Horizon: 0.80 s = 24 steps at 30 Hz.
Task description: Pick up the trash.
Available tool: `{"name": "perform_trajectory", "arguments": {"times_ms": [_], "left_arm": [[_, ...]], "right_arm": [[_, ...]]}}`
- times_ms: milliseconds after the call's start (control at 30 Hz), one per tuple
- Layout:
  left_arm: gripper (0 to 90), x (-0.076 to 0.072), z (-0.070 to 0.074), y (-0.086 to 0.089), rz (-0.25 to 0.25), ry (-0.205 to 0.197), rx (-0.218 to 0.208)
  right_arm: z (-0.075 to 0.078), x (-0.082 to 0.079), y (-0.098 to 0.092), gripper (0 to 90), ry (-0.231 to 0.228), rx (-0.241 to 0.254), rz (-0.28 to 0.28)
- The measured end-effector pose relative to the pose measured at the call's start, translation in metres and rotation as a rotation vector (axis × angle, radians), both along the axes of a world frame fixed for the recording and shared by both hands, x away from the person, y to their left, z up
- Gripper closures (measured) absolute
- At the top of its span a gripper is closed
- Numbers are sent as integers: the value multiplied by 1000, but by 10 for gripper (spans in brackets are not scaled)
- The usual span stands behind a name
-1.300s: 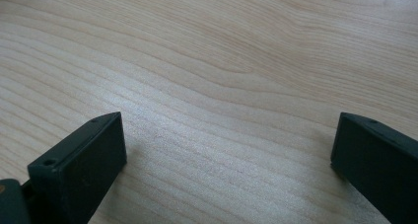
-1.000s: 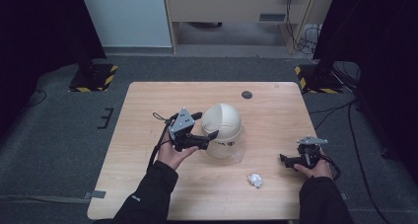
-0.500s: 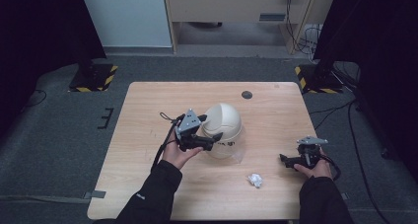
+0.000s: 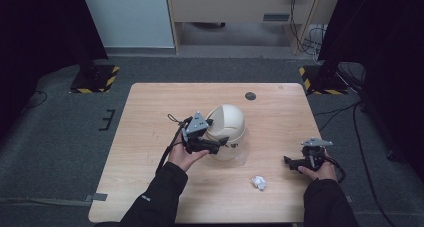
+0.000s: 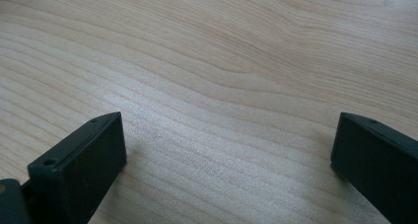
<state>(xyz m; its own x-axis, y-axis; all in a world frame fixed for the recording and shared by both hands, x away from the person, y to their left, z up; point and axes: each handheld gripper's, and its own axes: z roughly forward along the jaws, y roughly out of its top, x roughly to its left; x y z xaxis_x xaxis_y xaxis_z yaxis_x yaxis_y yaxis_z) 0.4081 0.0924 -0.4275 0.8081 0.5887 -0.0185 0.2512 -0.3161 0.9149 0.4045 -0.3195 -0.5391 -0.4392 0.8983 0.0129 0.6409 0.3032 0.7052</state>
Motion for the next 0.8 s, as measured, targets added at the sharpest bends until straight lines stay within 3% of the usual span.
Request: {"name": "perform_trajectory", "arguments": {"times_ms": [167, 800], "left_arm": [[147, 2, -2, -4, 0, 15, -8], [140, 10, -7, -18, -8, 44, 39]], "right_arm": [[0, 0, 0, 7, 0, 0, 0], [0, 0, 0, 7, 0, 0, 0]]}}
